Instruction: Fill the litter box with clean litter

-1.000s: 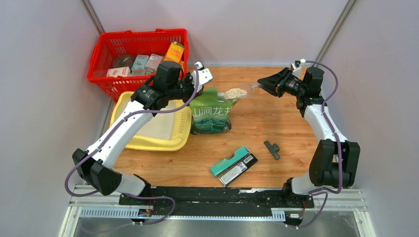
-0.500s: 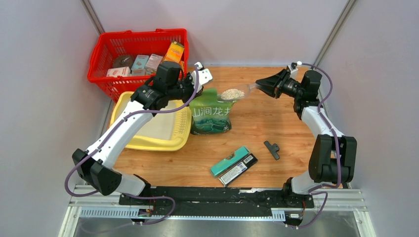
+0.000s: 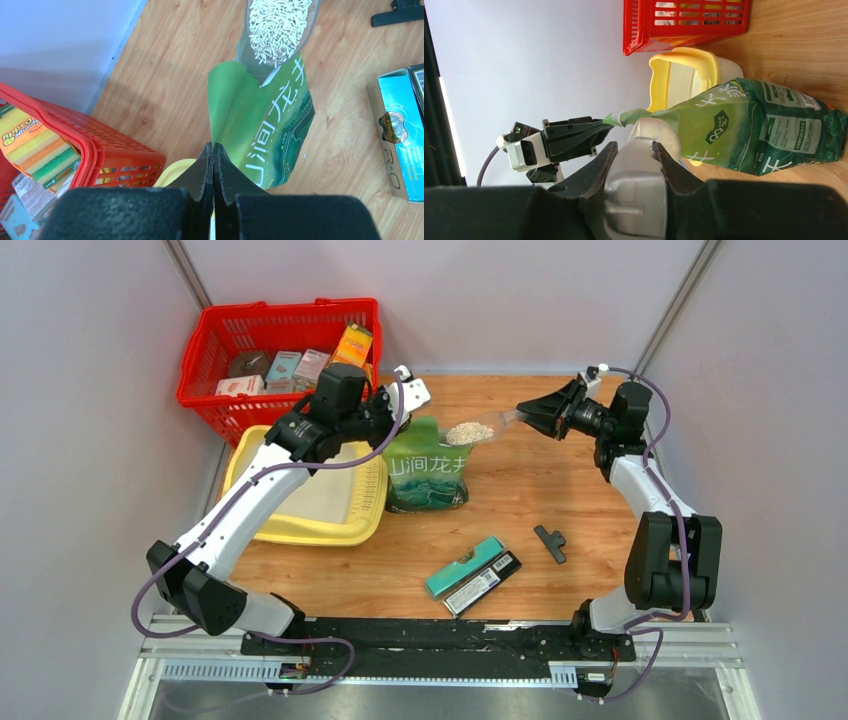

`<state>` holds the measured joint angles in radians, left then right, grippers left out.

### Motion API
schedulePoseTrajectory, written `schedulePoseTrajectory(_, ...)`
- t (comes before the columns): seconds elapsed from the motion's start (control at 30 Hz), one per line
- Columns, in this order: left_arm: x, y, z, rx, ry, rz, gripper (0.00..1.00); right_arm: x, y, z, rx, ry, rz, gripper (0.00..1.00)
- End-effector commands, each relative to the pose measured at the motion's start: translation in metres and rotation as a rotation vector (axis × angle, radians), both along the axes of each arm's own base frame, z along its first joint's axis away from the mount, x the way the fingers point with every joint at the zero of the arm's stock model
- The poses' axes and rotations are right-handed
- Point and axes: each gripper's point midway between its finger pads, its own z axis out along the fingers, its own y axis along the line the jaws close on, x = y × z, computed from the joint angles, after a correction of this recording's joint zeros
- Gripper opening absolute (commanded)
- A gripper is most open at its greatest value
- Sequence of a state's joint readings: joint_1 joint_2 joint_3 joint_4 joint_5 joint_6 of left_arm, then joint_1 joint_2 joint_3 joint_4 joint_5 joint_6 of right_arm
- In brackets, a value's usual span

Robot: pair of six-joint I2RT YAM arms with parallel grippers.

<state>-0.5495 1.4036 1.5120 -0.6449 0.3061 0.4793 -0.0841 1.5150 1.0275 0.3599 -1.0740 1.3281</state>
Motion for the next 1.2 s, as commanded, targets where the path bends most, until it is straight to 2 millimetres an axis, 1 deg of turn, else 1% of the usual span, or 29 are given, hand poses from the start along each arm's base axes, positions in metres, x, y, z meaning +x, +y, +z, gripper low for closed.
schedulePoseTrajectory(0.0,0.018,0.01,0.024,0.008,-0.087,0.062,0.0,-0.008,0.002,0.037,0.008,-0.095,0.027,0.0)
schedulePoseTrajectory(0.13,0.027,0.009,0.021,0.027,-0.081,0.075,0.0,-0.008,0.006,0.045,0.009,-0.106,0.038,0.0)
schedulePoseTrajectory(0.17,0.029,0.008,0.024,0.025,-0.087,0.08,0.0,-0.009,0.008,0.045,0.01,-0.1,0.041,0.0)
schedulePoseTrajectory(0.23,0.035,0.008,0.021,0.036,-0.083,0.093,0.05,-0.008,0.012,0.046,0.01,-0.099,0.048,0.0)
schedulePoseTrajectory(0.27,0.037,0.007,0.023,0.035,-0.084,0.099,0.09,-0.009,0.016,0.046,0.013,-0.085,0.059,0.0)
schedulePoseTrajectory(0.3,0.041,0.007,0.021,0.041,-0.08,0.106,0.18,-0.009,0.018,0.047,0.013,-0.084,0.063,0.0)
schedulePoseTrajectory(0.33,0.043,0.008,0.025,0.04,-0.086,0.117,0.24,-0.009,0.024,0.05,0.015,-0.087,0.077,0.0)
schedulePoseTrajectory(0.37,0.044,0.008,0.026,0.035,-0.084,0.129,0.35,-0.009,0.027,0.051,0.016,-0.087,0.085,0.0)
schedulePoseTrajectory(0.43,0.047,0.011,0.031,0.03,-0.094,0.153,0.45,-0.006,0.031,0.054,0.019,-0.089,0.091,0.0)
schedulePoseTrajectory(0.47,0.047,0.013,0.033,0.027,-0.096,0.166,0.52,-0.008,0.044,0.057,0.021,-0.095,0.126,0.0)
schedulePoseTrajectory(0.53,0.048,0.02,0.04,0.022,-0.114,0.201,0.57,-0.008,0.054,0.059,0.027,-0.093,0.149,0.0)
schedulePoseTrajectory(0.57,0.049,0.026,0.042,0.016,-0.114,0.225,0.62,-0.006,0.058,0.061,0.028,-0.098,0.159,0.0)
schedulePoseTrajectory(0.63,0.05,0.038,0.048,0.01,-0.125,0.278,0.65,-0.006,0.07,0.063,0.031,-0.098,0.186,0.0)
schedulePoseTrajectory(0.67,0.053,0.048,0.05,0.004,-0.121,0.315,0.69,-0.005,0.074,0.063,0.034,-0.097,0.195,0.0)
schedulePoseTrajectory(0.7,0.052,0.055,0.056,-0.007,-0.131,0.338,0.7,-0.002,0.08,0.063,0.036,-0.094,0.206,0.0)
schedulePoseTrajectory(0.73,0.054,0.065,0.059,-0.007,-0.141,0.375,0.7,-0.003,0.09,0.062,0.038,-0.092,0.228,0.0)
schedulePoseTrajectory(0.77,0.053,0.084,0.067,-0.019,-0.158,0.429,0.71,-0.001,0.1,0.067,0.043,-0.1,0.245,0.0)
schedulePoseTrajectory(0.8,0.052,0.09,0.068,-0.017,-0.161,0.437,0.71,0.001,0.11,0.062,0.043,-0.085,0.266,0.0)
schedulePoseTrajectory(0.83,0.053,0.104,0.07,-0.002,-0.175,0.481,0.71,0.002,0.116,0.06,0.043,-0.075,0.276,0.0)
schedulePoseTrajectory(0.87,0.048,0.113,0.078,-0.01,-0.195,0.5,0.71,0.004,0.121,0.059,0.042,-0.075,0.286,0.0)
schedulePoseTrajectory(0.9,0.046,0.12,0.076,-0.003,-0.192,0.515,0.71,0.007,0.132,0.059,0.042,-0.073,0.305,0.0)
schedulePoseTrajectory(0.93,0.045,0.131,0.077,0.0,-0.195,0.539,0.71,0.008,0.138,0.057,0.04,-0.063,0.313,0.0)
schedulePoseTrajectory(0.97,0.039,0.138,0.083,-0.005,-0.209,0.552,0.71,0.01,0.143,0.055,0.038,-0.059,0.324,0.0)
schedulePoseTrajectory(1.0,0.035,0.145,0.08,0.003,-0.199,0.566,0.71,0.01,0.153,0.061,0.04,-0.076,0.344,0.0)
schedulePoseTrajectory(1.03,0.032,0.154,0.079,0.006,-0.199,0.587,0.71,0.015,0.161,0.05,0.036,-0.048,0.353,0.0)
schedulePoseTrajectory(1.07,0.025,0.16,0.084,0.001,-0.212,0.597,0.71,0.017,0.168,0.046,0.032,-0.038,0.36,0.0)
schedulePoseTrajectory(1.1,0.02,0.165,0.079,0.013,-0.203,0.606,0.71,0.014,0.18,0.044,0.028,-0.037,0.382,0.0)
schedulePoseTrajectory(1.13,0.017,0.171,0.077,0.017,-0.201,0.619,0.71,0.021,0.188,0.038,0.023,-0.029,0.385,0.0)
schedulePoseTrajectory(1.17,0.009,0.175,0.081,0.015,-0.214,0.622,0.71,0.023,0.195,0.034,0.018,-0.024,0.39,0.0)
